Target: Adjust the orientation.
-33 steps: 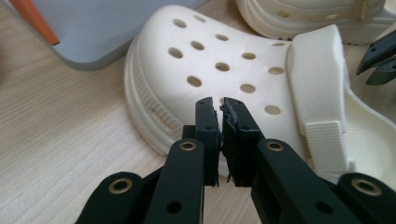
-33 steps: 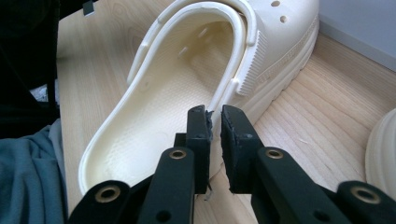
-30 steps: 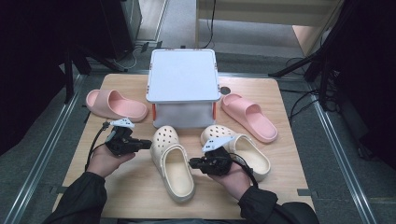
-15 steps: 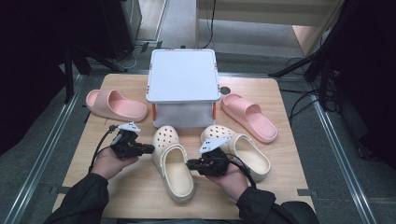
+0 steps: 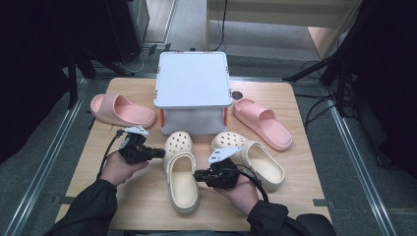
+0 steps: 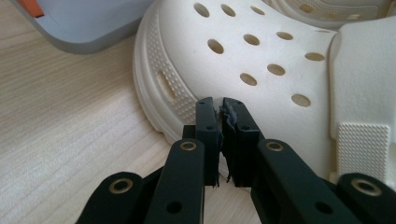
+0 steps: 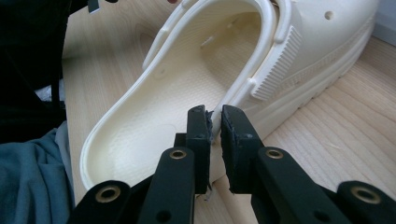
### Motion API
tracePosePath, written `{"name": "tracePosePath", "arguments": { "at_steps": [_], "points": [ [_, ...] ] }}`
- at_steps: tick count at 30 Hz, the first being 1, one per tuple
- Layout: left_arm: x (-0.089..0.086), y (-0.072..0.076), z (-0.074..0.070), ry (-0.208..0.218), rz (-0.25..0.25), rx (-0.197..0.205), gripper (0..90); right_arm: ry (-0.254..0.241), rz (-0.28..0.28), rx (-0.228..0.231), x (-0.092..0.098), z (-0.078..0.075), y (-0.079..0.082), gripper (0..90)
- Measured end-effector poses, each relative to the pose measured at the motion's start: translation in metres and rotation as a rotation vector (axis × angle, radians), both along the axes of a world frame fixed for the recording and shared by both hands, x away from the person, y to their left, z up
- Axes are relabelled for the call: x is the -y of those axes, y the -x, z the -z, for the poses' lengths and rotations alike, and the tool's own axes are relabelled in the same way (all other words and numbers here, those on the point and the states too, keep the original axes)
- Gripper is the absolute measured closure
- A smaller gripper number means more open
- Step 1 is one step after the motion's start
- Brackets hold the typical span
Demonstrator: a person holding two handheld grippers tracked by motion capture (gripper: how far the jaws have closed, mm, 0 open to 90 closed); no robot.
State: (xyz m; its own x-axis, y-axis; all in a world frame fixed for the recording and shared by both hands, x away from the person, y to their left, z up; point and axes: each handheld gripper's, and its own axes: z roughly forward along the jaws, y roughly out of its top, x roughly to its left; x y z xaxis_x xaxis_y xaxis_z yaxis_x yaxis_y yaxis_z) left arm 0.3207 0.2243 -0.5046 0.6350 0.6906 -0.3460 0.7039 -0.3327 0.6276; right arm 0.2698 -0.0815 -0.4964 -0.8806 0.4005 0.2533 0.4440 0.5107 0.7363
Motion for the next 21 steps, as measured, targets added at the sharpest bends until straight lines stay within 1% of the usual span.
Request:
{"name": "tracePosePath", "arguments": {
  "at_steps": [5, 8, 10, 13, 14, 15, 16, 17, 18, 20, 21],
  "points": [
    [0.004, -0.005, 0.000, 0.001, 0.004, 0.004, 84.6, -0.003, 0.009, 0.007, -0.001, 0.000, 0.004, 82.1],
    [0.007, -0.008, 0.000, -0.002, 0.003, 0.000, 84.6, -0.002, 0.013, 0.016, -0.001, 0.000, 0.007, 80.7],
    [0.009, -0.010, 0.000, -0.004, 0.005, 0.005, 84.6, -0.004, 0.010, 0.028, -0.001, 0.001, 0.008, 78.6],
    [0.008, -0.013, 0.001, 0.016, 0.003, -0.012, 84.2, -0.005, 0.010, 0.032, -0.001, 0.001, 0.009, 77.4],
    [0.007, -0.014, 0.001, 0.017, 0.001, -0.019, 82.8, -0.004, 0.010, 0.036, -0.001, 0.001, 0.010, 76.8],
    [0.006, -0.015, 0.000, 0.002, -0.007, -0.026, 78.3, -0.004, 0.011, 0.033, -0.001, 0.000, 0.010, 74.6],
    [0.006, -0.016, -0.001, -0.013, -0.012, -0.029, 77.4, -0.007, 0.014, 0.038, 0.000, 0.000, 0.010, 73.2],
    [0.006, -0.016, -0.005, -0.023, -0.013, -0.012, 76.8, -0.010, 0.018, 0.046, 0.000, -0.001, 0.009, 71.8],
    [0.006, -0.016, -0.005, -0.023, -0.013, -0.012, 75.9, -0.011, 0.023, 0.048, 0.001, -0.001, 0.009, 70.2],
    [0.006, -0.015, -0.011, -0.005, -0.010, -0.003, 74.9, -0.018, 0.029, 0.051, 0.003, -0.002, 0.009, 69.3],
    [0.006, -0.014, -0.014, -0.005, -0.009, 0.012, 74.3, -0.025, 0.033, 0.051, 0.004, -0.003, 0.008, 68.1]
  ]
}}
